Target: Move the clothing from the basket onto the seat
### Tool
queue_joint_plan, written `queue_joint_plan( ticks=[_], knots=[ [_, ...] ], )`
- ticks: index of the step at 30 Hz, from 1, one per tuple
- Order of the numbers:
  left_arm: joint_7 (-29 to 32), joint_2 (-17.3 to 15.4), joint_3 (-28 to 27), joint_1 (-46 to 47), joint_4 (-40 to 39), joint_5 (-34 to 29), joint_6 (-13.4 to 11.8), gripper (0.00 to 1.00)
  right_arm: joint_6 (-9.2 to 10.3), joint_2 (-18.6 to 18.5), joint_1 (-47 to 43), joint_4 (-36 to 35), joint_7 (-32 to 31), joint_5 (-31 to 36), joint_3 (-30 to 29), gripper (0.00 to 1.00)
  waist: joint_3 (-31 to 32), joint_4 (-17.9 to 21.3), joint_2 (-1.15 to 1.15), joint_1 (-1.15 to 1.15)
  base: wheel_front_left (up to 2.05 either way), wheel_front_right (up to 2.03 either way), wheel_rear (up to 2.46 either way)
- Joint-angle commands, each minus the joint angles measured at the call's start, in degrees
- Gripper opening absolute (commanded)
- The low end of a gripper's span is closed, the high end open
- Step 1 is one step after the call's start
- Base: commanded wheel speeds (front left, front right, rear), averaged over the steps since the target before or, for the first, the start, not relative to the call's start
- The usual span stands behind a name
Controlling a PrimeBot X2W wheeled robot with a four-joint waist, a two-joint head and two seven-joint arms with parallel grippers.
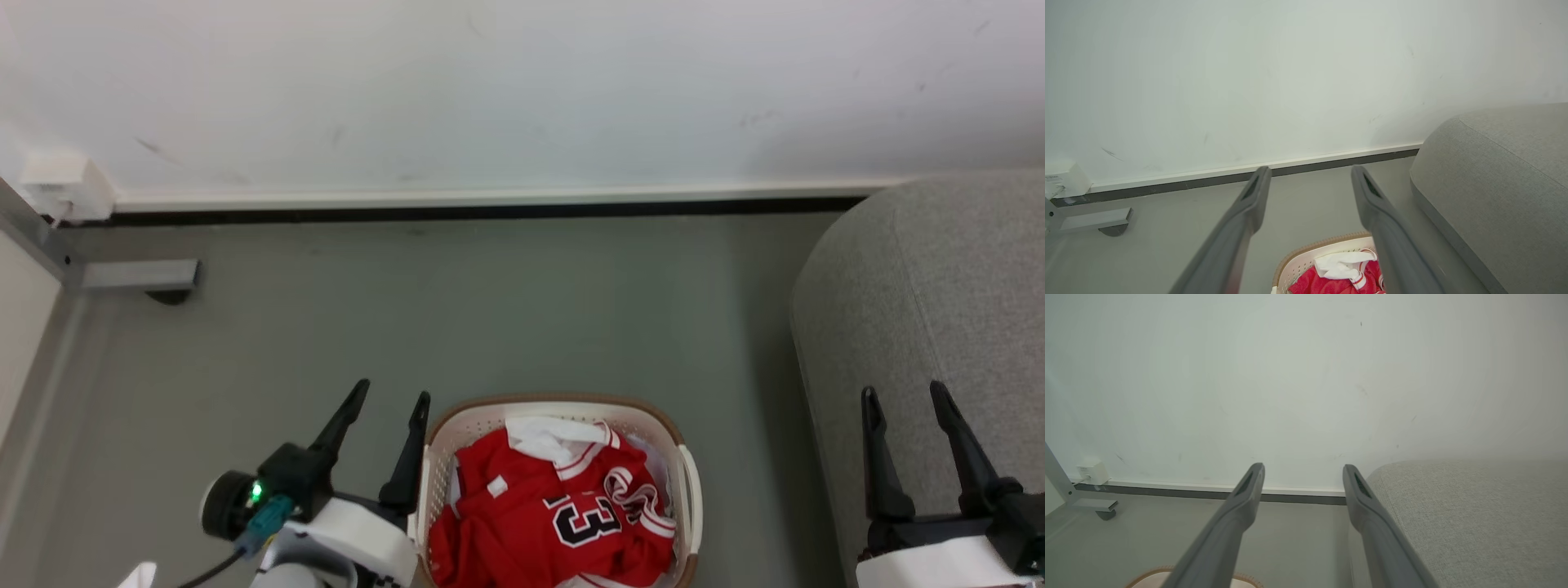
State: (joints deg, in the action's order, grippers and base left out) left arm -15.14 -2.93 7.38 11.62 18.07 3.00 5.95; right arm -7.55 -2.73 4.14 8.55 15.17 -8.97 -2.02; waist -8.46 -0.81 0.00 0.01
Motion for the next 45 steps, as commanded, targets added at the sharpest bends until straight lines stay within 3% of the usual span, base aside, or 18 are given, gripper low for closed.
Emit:
queue_joint_plan(
  ticks=[1,6,14,29,45],
  knots=[
    [0.0,-0.9,1.1,2.6,1.5,-0.6,0.6,1.00,0.12,-0.3,1.9,-0.9,0.0,0.6,0.2,1.00,-6.0,1.6,0.00,-0.01,0.00,0.00,0.00],
    [0.0,-2.5,6.2,10.4,5.7,-1.8,1.4,1.00,0.12,-0.3,6.1,-3.0,0.0,1.0,0.4,1.00,-13.2,2.8,0.00,-0.01,0.00,0.00,0.00],
    [0.0,-4.3,19.0,21.8,15.3,-1.2,1.5,1.00,0.12,-0.3,12.5,-5.1,0.0,1.6,1.8,1.00,-23.2,4.9,0.00,-0.01,0.00,0.00,0.00],
    [2.8,-3.9,37.4,38.8,37.7,-0.7,1.5,1.00,0.12,-0.2,18.8,-9.9,0.0,0.7,5.1,1.00,-37.2,9.2,0.00,-0.01,0.00,0.00,0.00],
    [7.7,-6.5,43.6,49.0,49.8,3.8,1.5,1.00,0.12,-0.2,19.0,-12.7,0.0,-1.1,8.1,1.00,-44.5,13.7,0.00,-0.01,0.00,0.00,0.00]
  ],
)
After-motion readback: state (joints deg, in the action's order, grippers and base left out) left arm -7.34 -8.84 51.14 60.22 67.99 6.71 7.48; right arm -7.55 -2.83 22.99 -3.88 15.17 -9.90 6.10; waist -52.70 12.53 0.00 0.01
